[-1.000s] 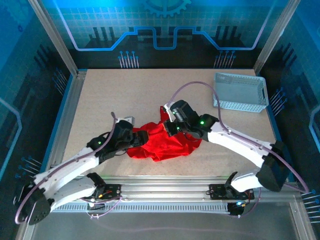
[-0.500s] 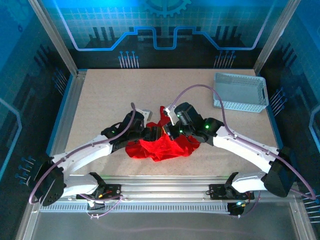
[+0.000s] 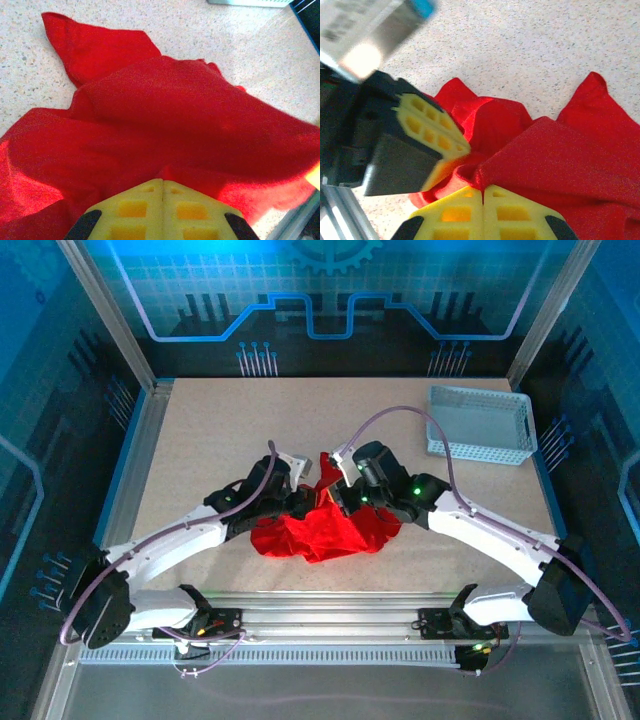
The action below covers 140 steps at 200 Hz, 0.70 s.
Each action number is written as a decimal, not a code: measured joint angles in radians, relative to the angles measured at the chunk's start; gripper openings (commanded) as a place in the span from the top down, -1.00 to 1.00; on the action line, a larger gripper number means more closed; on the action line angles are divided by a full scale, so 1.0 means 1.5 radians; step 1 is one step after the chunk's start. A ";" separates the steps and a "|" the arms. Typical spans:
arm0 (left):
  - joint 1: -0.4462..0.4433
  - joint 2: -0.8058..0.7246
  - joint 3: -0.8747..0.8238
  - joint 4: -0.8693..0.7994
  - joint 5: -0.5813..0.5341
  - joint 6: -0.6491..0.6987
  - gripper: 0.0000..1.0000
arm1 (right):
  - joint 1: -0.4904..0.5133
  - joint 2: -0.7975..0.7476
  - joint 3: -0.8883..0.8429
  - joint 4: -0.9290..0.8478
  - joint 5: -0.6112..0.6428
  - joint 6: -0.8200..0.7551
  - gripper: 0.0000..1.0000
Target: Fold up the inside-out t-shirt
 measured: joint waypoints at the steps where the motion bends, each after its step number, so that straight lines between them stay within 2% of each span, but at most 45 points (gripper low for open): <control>1: 0.000 -0.002 0.000 0.000 0.000 0.000 1.00 | -0.001 0.000 0.000 0.000 0.000 0.000 1.00; 32: 0.001 -0.067 0.013 -0.002 0.000 -0.007 1.00 | -0.021 -0.018 0.000 0.001 -0.006 -0.012 1.00; 78: 0.007 -0.094 0.036 -0.017 0.001 -0.017 1.00 | -0.032 -0.059 0.000 0.023 -0.029 -0.025 1.00; 124: 0.088 -0.160 0.057 -0.027 0.030 -0.058 1.00 | -0.035 -0.084 -0.036 0.048 -0.031 -0.063 1.00; 140: 0.093 -0.154 0.066 -0.017 0.050 -0.069 1.00 | -0.046 -0.063 -0.042 0.048 -0.021 -0.060 0.77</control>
